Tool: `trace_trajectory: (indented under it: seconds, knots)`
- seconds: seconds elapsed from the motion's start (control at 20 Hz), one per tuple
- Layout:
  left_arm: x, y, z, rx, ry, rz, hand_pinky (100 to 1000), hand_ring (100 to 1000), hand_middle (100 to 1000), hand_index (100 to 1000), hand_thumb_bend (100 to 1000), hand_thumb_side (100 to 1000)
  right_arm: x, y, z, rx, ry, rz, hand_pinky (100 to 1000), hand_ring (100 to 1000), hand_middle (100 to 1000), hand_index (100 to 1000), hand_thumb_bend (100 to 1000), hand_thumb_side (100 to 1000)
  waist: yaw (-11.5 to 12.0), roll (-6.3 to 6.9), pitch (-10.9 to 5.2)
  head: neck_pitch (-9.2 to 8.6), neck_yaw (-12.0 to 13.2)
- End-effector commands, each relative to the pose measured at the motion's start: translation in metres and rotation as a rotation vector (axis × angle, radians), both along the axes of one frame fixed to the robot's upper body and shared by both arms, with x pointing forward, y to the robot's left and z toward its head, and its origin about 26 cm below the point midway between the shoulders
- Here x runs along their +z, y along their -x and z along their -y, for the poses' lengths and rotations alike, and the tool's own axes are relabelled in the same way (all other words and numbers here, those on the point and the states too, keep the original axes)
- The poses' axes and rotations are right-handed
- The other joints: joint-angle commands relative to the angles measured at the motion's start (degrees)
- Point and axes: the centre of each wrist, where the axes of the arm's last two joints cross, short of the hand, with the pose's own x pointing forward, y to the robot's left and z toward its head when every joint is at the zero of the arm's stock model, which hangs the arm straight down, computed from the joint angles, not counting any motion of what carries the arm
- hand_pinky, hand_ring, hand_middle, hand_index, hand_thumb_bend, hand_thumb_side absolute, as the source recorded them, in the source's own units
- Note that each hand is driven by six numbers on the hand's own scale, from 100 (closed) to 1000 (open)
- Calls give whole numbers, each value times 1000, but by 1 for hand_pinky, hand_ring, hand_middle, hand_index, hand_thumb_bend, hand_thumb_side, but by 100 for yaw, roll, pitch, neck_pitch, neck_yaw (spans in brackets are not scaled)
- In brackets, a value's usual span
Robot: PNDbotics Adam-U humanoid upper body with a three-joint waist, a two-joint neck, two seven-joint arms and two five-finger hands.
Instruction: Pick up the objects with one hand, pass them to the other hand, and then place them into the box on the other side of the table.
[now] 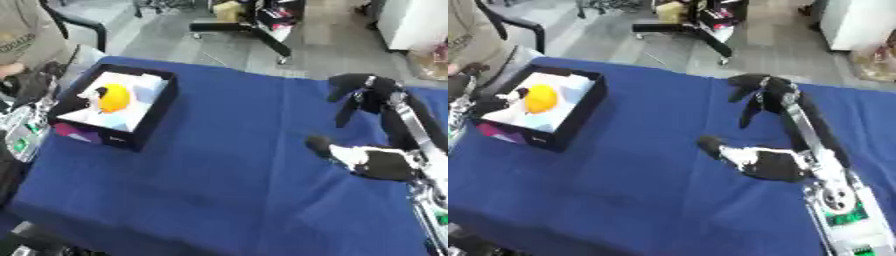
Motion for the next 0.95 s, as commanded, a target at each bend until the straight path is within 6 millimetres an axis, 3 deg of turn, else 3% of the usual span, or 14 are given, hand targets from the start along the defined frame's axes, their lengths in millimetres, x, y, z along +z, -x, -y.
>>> trace_trajectory:
  seconds: [0.05, 0.1, 0.15, 0.2, 0.35, 0.6, 0.8, 0.95]
  knots:
    - [27, -2, 1, -20, 3, 128, 862, 1000, 986, 945, 414, 745, 4, 0, 3, 1, -1, 15, 484, 392, 553, 758, 660, 428, 9, 16, -57, -50, -35]
    - [32, -2, 7, -44, 26, 176, 860, 1000, 983, 943, 397, 749, 4, -1, 3, -2, -2, 14, 484, 392, 553, 758, 660, 428, 14, 12, -57, -47, -55]
    - [38, -2, 16, -74, 57, 233, 849, 1000, 964, 929, 274, 777, 4, -1, 4, -6, -5, 11, 483, 392, 554, 757, 659, 426, 19, 1, -58, -39, -94]
    - [45, -1, 27, -115, 97, 294, 842, 1000, 955, 918, 222, 789, 3, -1, 5, -11, -8, 10, 482, 392, 555, 758, 658, 426, 23, -11, -59, -27, -147]
    - [64, 5, 72, -326, 268, 467, 824, 1000, 926, 887, 134, 812, 4, -1, 7, -19, -22, 9, 482, 392, 556, 759, 655, 425, 13, -56, -53, 11, -437]
    - [76, 25, 153, -766, 594, 577, 812, 987, 895, 863, 119, 843, 5, 1, 8, -16, -45, 10, 486, 398, 564, 764, 653, 423, -38, -188, -25, 150, -1129]
    - [63, 40, 209, -994, 814, 523, 809, 981, 884, 853, 117, 882, 6, 1, 17, -65, -85, 14, 487, 401, 567, 765, 651, 428, -190, -351, 25, 189, -1710]
    - [54, 47, 236, -1096, 910, 489, 808, 976, 879, 847, 129, 874, 3, 3, 29, -136, -120, 15, 488, 405, 568, 763, 646, 439, -282, -424, 46, 191, -1901]
